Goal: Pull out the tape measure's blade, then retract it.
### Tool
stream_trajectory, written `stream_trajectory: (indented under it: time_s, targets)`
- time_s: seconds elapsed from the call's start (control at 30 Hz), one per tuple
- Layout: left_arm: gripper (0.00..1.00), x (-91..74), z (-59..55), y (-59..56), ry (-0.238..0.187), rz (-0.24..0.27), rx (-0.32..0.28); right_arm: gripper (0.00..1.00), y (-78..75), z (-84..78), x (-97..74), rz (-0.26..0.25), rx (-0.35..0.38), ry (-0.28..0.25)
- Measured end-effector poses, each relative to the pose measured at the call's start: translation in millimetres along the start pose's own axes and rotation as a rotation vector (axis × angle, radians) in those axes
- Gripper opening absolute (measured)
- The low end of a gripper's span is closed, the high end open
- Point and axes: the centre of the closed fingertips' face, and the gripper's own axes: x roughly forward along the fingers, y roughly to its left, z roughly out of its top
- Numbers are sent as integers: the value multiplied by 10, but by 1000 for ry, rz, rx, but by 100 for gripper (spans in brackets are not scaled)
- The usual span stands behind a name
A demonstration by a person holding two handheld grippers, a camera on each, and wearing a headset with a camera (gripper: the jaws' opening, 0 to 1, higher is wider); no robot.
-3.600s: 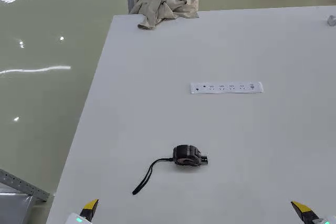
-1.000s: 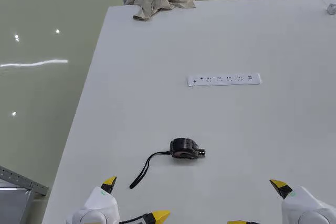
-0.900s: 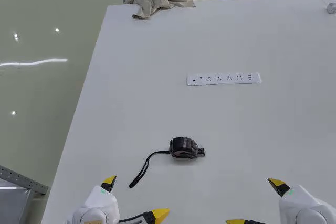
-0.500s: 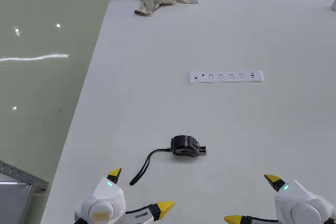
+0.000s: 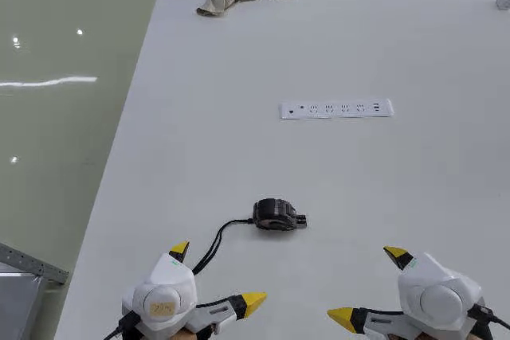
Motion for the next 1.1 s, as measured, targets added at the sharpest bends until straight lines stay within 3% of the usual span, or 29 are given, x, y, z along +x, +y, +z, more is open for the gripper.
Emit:
stream_trajectory:
  time_s: [0.57,1.1]
  targets:
    - [99,211,38,56,14,-26,33,91,-39,-9,188,32,-60,31]
    - [95,398,116,-7,12,-75,89,87,-112,-46,389,63,-108,65]
